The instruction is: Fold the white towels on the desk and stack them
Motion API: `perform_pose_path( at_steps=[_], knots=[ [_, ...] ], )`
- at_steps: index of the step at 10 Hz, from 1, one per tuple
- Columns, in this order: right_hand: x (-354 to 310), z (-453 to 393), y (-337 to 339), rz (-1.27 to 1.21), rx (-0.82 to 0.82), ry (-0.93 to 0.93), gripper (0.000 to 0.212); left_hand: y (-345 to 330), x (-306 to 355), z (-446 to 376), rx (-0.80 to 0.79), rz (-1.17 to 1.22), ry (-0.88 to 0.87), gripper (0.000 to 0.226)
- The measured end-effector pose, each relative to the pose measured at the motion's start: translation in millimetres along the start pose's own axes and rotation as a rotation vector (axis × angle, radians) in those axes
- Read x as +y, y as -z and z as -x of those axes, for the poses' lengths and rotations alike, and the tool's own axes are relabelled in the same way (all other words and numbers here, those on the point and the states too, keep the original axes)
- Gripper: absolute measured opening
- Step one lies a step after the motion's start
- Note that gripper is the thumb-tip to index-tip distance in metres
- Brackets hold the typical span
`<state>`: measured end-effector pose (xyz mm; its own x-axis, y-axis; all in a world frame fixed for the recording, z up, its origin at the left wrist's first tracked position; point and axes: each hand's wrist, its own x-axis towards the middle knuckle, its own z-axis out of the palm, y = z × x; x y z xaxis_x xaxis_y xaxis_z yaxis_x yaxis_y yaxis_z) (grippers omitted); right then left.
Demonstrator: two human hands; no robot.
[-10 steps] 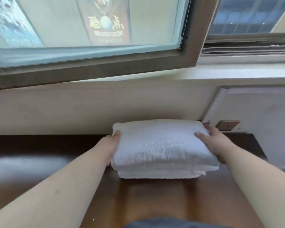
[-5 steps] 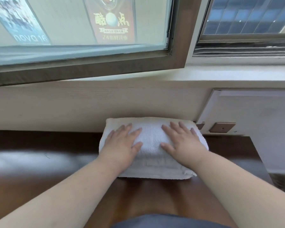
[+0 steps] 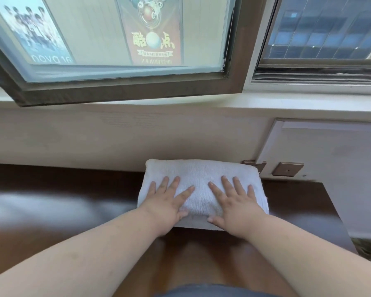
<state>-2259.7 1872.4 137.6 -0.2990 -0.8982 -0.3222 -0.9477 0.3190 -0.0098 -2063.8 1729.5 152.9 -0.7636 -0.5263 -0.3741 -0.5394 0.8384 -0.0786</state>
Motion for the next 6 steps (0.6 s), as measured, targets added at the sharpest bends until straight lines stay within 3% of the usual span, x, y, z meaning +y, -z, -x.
perform_pose_path(
  at_steps=[4, 5, 6],
  knots=[
    [-28, 46, 35, -0.184, 0.043, -0.171, 0.087, 6, -24, 61, 0.134, 0.02, -0.041, 0.074],
    [-48, 64, 34, -0.186, 0.051, -0.215, 0.085, 3, -42, 107, 0.221, 0.088, -0.063, 0.07],
    [-70, 86, 36, -0.178, 0.08, -0.274, 0.084, 3, -69, 159, 0.309, 0.406, -0.001, 0.068]
  ],
)
